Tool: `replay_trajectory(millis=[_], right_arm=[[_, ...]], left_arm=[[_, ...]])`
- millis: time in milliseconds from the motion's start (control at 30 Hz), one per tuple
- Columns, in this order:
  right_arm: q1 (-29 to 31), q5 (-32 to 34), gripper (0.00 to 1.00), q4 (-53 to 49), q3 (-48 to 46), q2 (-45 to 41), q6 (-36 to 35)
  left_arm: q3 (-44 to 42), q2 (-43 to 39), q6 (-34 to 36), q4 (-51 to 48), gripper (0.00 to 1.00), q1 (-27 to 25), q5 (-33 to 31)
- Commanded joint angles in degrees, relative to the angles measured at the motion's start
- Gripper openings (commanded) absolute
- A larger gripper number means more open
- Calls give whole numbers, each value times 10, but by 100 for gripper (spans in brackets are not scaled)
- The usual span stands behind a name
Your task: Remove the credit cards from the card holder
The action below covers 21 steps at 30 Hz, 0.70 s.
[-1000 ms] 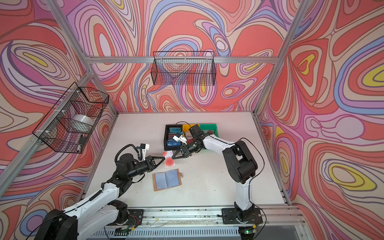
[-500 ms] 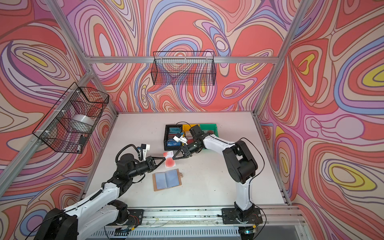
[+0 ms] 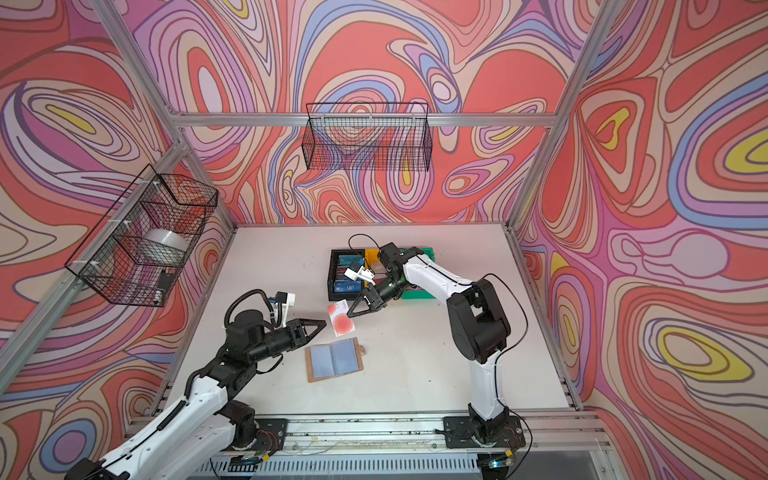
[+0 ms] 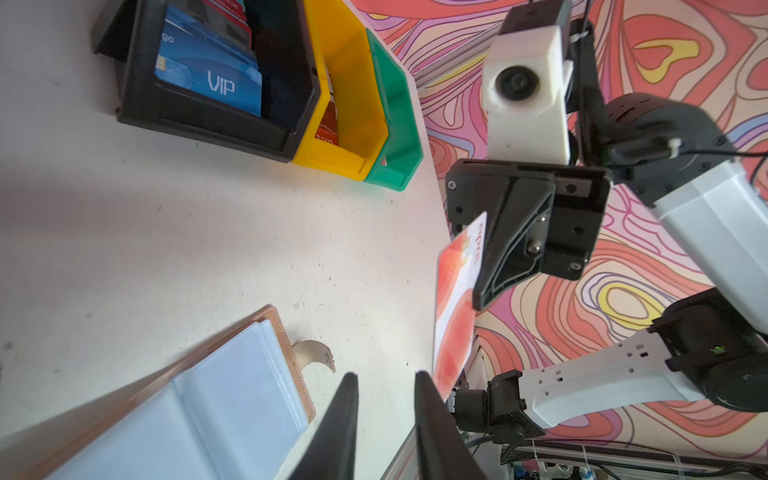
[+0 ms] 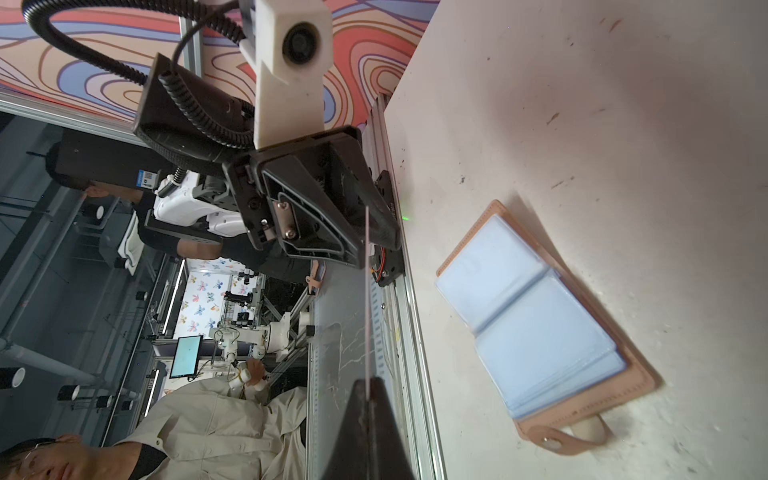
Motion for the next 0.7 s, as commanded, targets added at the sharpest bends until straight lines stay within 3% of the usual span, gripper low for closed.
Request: replay_trajectory(millis=[0, 333, 667], right_arm=[[-15, 62, 0, -76, 29, -10, -49], [-43, 395, 0, -97, 100, -70, 30], [-67, 554, 0, -190, 234, -50, -40]], left_arm=[[26, -13, 35, -80, 33, 6, -17], [37, 6, 44, -84, 32, 10, -10], [49, 50, 51, -60, 31, 17, 17]])
